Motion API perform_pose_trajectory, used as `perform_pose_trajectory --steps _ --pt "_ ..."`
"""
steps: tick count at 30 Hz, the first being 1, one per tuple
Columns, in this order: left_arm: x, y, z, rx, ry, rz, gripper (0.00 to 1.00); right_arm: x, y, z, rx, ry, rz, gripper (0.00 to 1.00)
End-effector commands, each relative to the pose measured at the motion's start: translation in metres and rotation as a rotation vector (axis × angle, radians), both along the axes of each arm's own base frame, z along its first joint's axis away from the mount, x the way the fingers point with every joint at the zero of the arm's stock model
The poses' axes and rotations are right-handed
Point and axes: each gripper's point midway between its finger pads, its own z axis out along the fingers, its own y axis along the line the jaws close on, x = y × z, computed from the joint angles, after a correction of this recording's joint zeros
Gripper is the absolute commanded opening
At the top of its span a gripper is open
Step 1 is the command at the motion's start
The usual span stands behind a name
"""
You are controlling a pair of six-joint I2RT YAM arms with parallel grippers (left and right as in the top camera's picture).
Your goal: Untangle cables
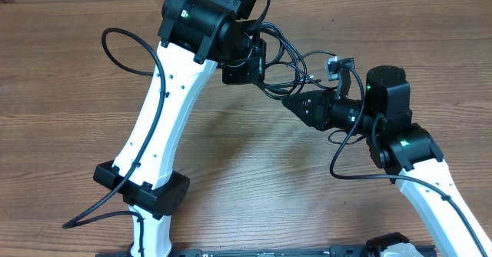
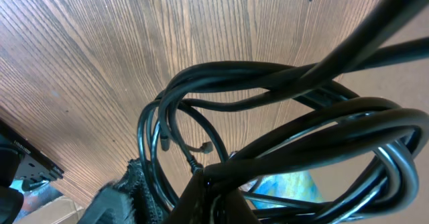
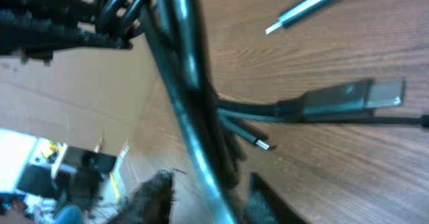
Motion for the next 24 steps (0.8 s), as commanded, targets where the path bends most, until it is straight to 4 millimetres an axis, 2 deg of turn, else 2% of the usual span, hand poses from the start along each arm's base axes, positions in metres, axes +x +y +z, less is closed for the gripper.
perform_pose_trajectory --steps 1,5,8,14,15,16,17,19,24 --pt "-0.0102 -0.0024 0.0249 -0.047 -0.049 -0.006 0.05 0.0052 0.001 0.0126 0.0 -0.039 -0.006 0.24" --pt "-0.0102 -0.0024 0.0249 -0.047 -0.049 -0.005 0.04 0.0046 0.0013 0.0126 0.002 -0.038 -0.003 0.12" --pt "-0.0102 -0.0024 0.0249 -0.047 -0.049 -0.005 0.04 0.0046 0.0013 0.0126 0.001 -0.038 -0.003 0.07" --pt "-0.0103 -0.0024 0.0248 -0.047 -0.048 -0.006 0.04 0.0048 0.0013 0.0128 0.002 -0.039 -0.003 0.04" --pt "-0.0104 -0.0024 0.0248 -0.047 -0.048 -0.006 0.04 0.0048 0.0013 0.0129 0.002 -0.039 -0.003 0.07" --pt "-0.0104 -0.0024 0.025 -0.047 -0.049 -0.006 0.04 0.0048 0.0013 0.0129 0.002 -0.039 -0.003 0.16" --pt "-0.0107 -0.0028 0.0248 -0.047 -0.048 -0.007 0.05 0.0049 0.0013 0.0131 0.002 -0.041 -0.003 0.29" --pt "-0.0109 -0.003 0.0247 -0.048 -0.047 -0.008 0.04 0.0052 0.0013 0.0135 0.003 -0.043 -0.004 0.4" --pt "-0.0137 -0.0056 0.0253 -0.063 -0.034 -0.018 0.05 0.0076 -0.0002 0.0131 -0.005 -0.048 -0.018 0.42"
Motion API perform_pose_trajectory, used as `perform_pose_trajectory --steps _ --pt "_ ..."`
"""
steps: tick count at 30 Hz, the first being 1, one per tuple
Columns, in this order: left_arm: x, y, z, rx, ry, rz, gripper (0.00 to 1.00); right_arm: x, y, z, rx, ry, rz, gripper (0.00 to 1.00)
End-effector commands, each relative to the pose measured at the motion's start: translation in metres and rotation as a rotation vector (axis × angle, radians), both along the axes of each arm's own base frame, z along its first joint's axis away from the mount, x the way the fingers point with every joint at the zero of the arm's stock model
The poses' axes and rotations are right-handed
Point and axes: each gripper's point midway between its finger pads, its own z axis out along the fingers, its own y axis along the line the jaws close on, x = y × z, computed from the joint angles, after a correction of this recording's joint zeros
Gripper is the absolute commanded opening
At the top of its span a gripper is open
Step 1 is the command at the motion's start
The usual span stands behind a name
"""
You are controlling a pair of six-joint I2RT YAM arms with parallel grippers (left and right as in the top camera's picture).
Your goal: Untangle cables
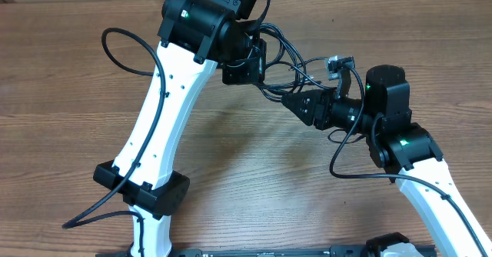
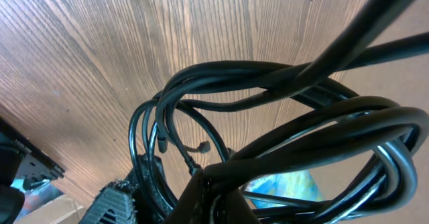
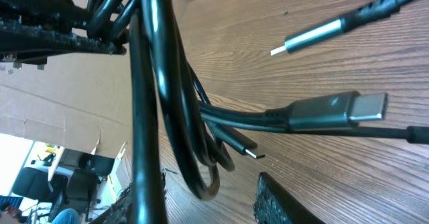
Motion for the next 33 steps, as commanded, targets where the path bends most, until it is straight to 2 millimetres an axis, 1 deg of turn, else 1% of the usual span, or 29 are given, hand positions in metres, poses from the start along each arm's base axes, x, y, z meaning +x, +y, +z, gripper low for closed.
perform_pose_trajectory --steps 1,5,9,15,19,25,29,33 --pt "-0.013 -0.005 0.025 -0.062 -0.038 -0.016 0.04 0.005 0.0 0.014 -0.001 -0.043 -0.01 0.41" --pt "-0.014 -0.006 0.026 -0.067 -0.034 -0.019 0.04 0.005 0.0 0.014 -0.001 -0.044 -0.01 0.39" --pt "-0.015 -0.005 0.025 -0.062 -0.026 -0.019 0.05 0.006 0.001 0.014 0.0 -0.048 -0.01 0.29" --pt "-0.017 -0.005 0.024 -0.059 -0.021 -0.019 0.04 0.006 0.0 0.014 0.0 -0.047 -0.01 0.11" --pt "-0.016 -0.005 0.024 -0.059 -0.022 -0.019 0.05 0.006 0.001 0.014 0.0 -0.046 -0.01 0.04" --pt "-0.016 -0.003 0.024 -0.053 -0.025 -0.015 0.04 0.004 0.0 0.011 -0.004 -0.031 -0.01 0.04" --pt "-0.012 0.001 0.023 -0.03 -0.04 -0.001 0.05 0.0 -0.002 0.002 -0.019 0.017 -0.014 0.04" --pt "-0.006 0.009 0.021 0.017 -0.067 0.026 0.05 -0.006 -0.005 -0.01 -0.045 0.082 -0.025 0.04"
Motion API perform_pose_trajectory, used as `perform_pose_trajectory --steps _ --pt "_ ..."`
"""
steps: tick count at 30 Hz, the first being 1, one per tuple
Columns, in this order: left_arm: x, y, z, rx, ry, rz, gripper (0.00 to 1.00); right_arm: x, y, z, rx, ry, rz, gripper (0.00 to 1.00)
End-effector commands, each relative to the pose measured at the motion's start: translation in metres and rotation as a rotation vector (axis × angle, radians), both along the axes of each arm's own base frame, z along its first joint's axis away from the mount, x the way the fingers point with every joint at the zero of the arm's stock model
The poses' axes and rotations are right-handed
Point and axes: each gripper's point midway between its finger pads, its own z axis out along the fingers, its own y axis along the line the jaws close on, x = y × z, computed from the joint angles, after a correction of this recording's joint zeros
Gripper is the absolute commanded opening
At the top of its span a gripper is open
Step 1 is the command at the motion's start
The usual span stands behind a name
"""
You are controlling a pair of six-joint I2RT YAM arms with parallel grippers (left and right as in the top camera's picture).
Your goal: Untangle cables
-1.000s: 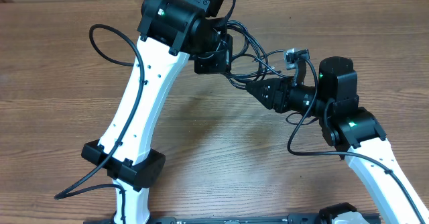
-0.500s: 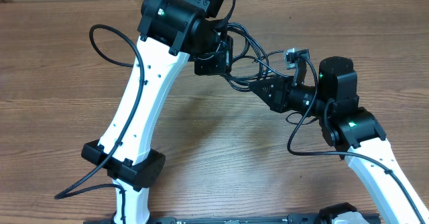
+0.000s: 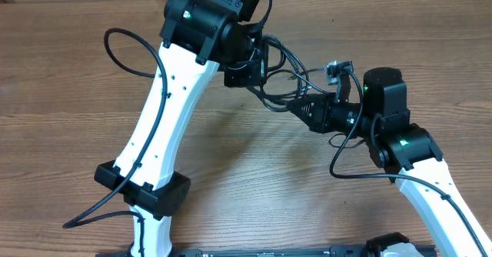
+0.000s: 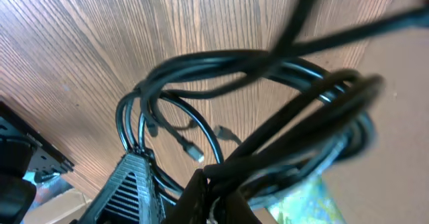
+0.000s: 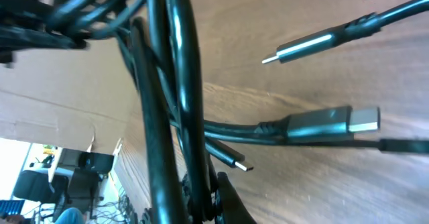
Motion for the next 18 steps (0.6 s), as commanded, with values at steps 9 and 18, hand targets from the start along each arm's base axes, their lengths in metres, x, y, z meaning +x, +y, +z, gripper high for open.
perform_pose_trajectory --steps 9,18 --pt "0.011 0.03 0.02 0.114 -0.145 0.082 0.04 -0.008 -0.003 -0.005 -0.03 0.062 -0.007 0.04" --pt "0.021 0.055 0.019 0.241 -0.196 0.14 0.04 -0.016 -0.005 -0.015 -0.068 0.085 0.018 0.04"
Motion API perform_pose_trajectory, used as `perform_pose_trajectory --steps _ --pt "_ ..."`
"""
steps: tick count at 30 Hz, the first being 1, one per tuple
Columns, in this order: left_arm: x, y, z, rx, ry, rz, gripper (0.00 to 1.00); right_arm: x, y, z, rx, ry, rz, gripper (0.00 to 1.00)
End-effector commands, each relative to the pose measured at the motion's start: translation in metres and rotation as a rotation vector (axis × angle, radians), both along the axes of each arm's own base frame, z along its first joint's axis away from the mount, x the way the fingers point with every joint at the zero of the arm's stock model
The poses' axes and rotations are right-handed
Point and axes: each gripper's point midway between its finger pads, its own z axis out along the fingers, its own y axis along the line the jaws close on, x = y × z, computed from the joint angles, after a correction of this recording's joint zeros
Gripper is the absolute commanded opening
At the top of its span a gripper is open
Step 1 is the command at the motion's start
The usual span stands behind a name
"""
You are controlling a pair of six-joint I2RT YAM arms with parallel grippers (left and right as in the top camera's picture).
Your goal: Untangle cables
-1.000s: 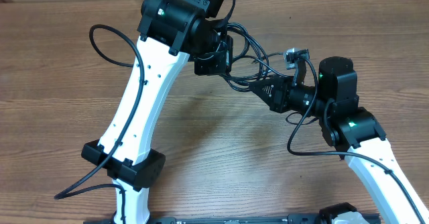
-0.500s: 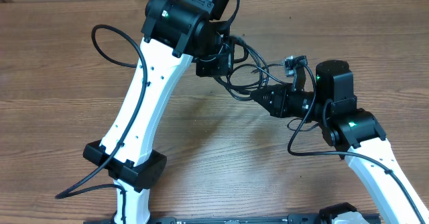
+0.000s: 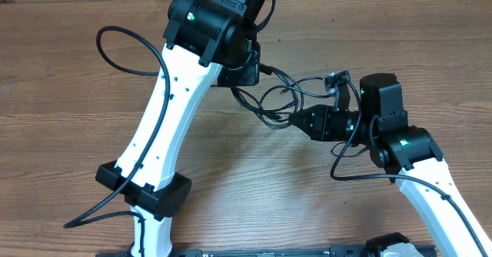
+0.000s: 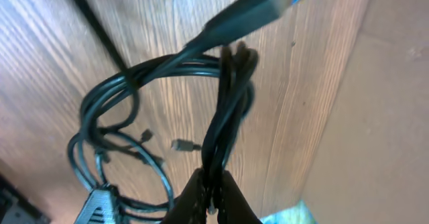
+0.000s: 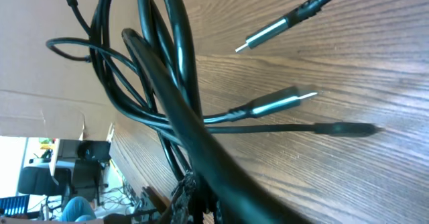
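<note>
A tangle of thin black cables hangs stretched between my two grippers above the wooden table. My left gripper is shut on a narrow bunch of strands; a blue-tipped USB plug sticks out past it, and looser loops lie beyond. My right gripper is shut on thick black strands low in the right wrist view. Free ends lie on the wood: a silver barrel plug, a USB-C plug and a black end.
The left arm's own black hose loops out over the table at the back left. The right arm's hose hangs beside its wrist. A cardboard wall runs along the far edge.
The left gripper has moved back and slightly left, and the right gripper slightly toward the front. The tangle between them is now drawn out, with its loops pulled into a narrower bunch.
At first the left gripper held the tangle aloft while the right gripper stood open beside it. Then strands lay between the open right fingers. Then the right gripper was shut on them. Now the two grippers stand farther apart with the tangle stretched.
</note>
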Motion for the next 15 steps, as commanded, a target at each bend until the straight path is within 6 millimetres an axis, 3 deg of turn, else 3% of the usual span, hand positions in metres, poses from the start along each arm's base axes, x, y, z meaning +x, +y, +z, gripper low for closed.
perform_pose_trajectory --steps 1,15 --pt "0.008 0.028 0.025 0.075 -0.122 0.063 0.04 0.002 0.0 0.007 -0.016 -0.028 0.006 0.04" --pt "0.015 0.046 0.026 0.171 -0.159 0.003 0.04 -0.002 -0.019 -0.018 -0.147 0.026 -0.049 0.04"
